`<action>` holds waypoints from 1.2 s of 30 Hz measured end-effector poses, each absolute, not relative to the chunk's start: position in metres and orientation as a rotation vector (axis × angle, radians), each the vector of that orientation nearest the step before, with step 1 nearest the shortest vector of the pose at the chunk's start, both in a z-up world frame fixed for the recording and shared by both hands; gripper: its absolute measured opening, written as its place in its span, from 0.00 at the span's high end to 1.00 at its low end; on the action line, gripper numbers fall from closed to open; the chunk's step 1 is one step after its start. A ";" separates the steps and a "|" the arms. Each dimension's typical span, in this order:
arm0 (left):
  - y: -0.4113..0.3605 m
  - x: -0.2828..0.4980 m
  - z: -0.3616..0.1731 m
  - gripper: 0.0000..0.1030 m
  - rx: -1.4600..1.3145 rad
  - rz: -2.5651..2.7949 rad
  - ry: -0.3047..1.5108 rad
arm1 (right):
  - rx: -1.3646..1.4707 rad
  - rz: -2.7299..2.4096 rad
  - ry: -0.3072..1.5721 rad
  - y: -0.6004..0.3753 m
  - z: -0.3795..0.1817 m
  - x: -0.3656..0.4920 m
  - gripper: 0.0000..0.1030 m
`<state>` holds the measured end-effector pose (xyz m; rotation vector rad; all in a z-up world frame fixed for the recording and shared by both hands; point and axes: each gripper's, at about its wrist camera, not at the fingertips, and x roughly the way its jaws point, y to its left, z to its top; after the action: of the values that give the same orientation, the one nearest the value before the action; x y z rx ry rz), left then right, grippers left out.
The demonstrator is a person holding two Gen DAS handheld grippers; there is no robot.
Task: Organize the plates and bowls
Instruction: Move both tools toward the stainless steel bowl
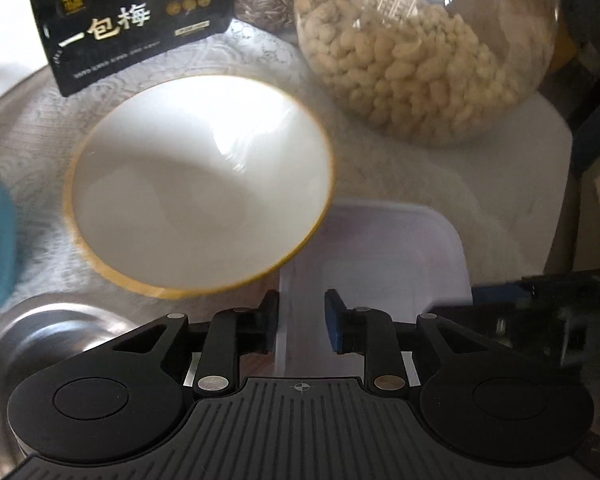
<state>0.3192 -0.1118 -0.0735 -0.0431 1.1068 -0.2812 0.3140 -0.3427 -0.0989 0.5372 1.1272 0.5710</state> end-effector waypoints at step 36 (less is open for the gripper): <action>0.093 0.139 -0.037 0.74 -0.562 0.249 0.729 | 0.122 0.456 0.897 -0.203 -0.059 0.255 0.32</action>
<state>0.1388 0.0930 -0.0367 -0.5617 0.7295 0.2489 0.2553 -0.2034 -0.0587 0.1216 0.8973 0.4561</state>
